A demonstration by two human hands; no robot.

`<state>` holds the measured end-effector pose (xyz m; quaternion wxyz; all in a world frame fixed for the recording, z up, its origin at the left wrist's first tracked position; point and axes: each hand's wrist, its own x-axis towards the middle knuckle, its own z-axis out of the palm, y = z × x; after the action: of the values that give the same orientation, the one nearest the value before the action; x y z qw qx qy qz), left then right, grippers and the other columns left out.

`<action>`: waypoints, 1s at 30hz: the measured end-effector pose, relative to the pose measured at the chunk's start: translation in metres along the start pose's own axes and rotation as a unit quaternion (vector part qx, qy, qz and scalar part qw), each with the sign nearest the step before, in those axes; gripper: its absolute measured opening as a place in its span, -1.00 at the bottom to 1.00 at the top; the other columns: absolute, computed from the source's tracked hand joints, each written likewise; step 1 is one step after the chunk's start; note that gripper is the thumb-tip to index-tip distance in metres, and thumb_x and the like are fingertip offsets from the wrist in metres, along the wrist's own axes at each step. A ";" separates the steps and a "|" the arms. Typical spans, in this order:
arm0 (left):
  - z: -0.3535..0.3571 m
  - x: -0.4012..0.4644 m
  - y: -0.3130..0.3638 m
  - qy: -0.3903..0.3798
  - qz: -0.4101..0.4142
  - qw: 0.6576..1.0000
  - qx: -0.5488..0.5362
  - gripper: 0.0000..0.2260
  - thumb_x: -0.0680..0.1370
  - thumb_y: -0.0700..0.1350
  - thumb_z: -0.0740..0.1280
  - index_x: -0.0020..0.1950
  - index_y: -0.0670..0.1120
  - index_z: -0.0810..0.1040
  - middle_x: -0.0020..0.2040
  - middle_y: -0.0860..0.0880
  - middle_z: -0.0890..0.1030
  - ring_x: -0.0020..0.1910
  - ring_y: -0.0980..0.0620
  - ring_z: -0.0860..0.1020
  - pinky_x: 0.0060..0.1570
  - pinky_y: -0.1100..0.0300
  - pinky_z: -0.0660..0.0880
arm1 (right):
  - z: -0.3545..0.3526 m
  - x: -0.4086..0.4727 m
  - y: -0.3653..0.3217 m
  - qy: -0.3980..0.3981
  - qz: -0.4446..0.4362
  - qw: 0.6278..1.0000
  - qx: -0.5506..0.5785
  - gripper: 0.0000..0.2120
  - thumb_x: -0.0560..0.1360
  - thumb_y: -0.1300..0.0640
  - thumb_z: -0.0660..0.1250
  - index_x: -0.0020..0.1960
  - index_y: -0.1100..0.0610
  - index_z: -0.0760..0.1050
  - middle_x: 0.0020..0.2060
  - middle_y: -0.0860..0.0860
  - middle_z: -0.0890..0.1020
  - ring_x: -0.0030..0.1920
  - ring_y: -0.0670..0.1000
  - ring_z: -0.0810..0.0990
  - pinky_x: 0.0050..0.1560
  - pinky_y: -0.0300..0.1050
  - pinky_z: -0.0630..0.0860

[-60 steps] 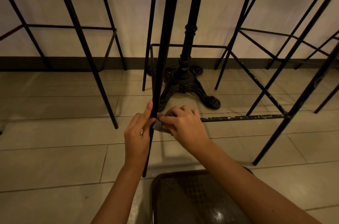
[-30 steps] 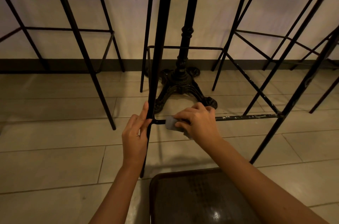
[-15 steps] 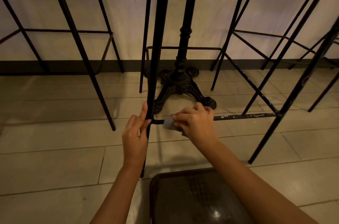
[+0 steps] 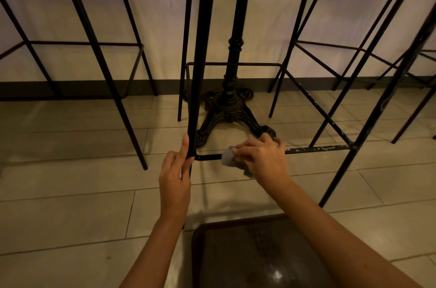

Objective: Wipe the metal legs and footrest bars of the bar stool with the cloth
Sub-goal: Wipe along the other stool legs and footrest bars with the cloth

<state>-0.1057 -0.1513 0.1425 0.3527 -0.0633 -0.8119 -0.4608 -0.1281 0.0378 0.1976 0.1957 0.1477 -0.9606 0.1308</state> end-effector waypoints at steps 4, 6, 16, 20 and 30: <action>0.005 -0.015 0.019 0.018 -0.022 0.999 0.032 -0.46 0.49 -0.21 0.32 0.41 0.04 0.22 0.15 -0.03 0.31 0.07 0.17 0.36 0.23 0.41 0.30 | 0.007 0.003 -0.016 0.012 -0.017 1.000 -0.005 -0.87 0.28 0.07 0.54 -0.21 -0.11 0.65 -0.24 -0.13 0.65 -0.17 0.11 0.52 -0.03 0.28 0.42; 0.010 -0.023 0.029 0.024 0.019 0.997 0.070 -0.56 0.51 -0.16 0.30 0.38 -0.04 0.31 0.25 -0.05 0.28 0.20 0.01 0.33 0.33 0.34 0.23 | 0.006 0.005 -0.022 0.015 -0.027 1.000 0.002 -0.86 0.27 0.08 0.54 -0.22 -0.10 0.65 -0.25 -0.13 0.65 -0.18 0.11 0.53 -0.03 0.29 0.41; 0.018 -0.016 0.033 -0.083 -0.007 0.995 0.055 -0.67 0.56 -0.08 0.19 0.31 -0.11 0.43 0.24 -0.08 0.51 0.20 0.01 0.50 0.22 0.14 0.45 | -0.020 -0.005 0.018 -0.066 0.026 0.996 -0.048 -0.75 0.49 0.04 0.31 0.16 -0.13 0.54 0.17 -0.13 0.54 0.26 0.11 0.33 0.28 0.15 0.08; 0.021 -0.007 0.032 -0.090 -0.040 0.994 0.048 -0.74 0.52 -0.20 0.29 0.21 -0.14 0.53 0.16 -0.07 0.55 0.10 0.03 0.54 0.15 0.33 0.40 | -0.016 -0.004 0.009 -0.040 0.037 0.998 -0.027 -0.83 0.44 0.06 0.38 0.03 -0.08 0.63 0.02 -0.09 0.62 0.13 0.16 0.42 0.19 0.21 0.18; 0.037 -0.011 0.035 -0.054 -0.045 0.997 0.041 -0.78 0.49 -0.23 0.34 0.12 -0.16 0.59 0.05 -0.09 0.56 0.09 0.13 0.38 0.10 0.26 0.39 | -0.021 -0.010 0.022 -0.038 0.049 0.997 -0.039 -0.80 0.48 0.04 0.33 0.08 -0.12 0.59 0.11 -0.10 0.57 0.19 0.12 0.37 0.24 0.21 0.13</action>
<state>-0.1013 -0.0999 0.1483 0.2894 -0.0374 -0.8504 -0.4379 -0.1201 0.0672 0.2080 0.1581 0.0975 -0.9778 0.0971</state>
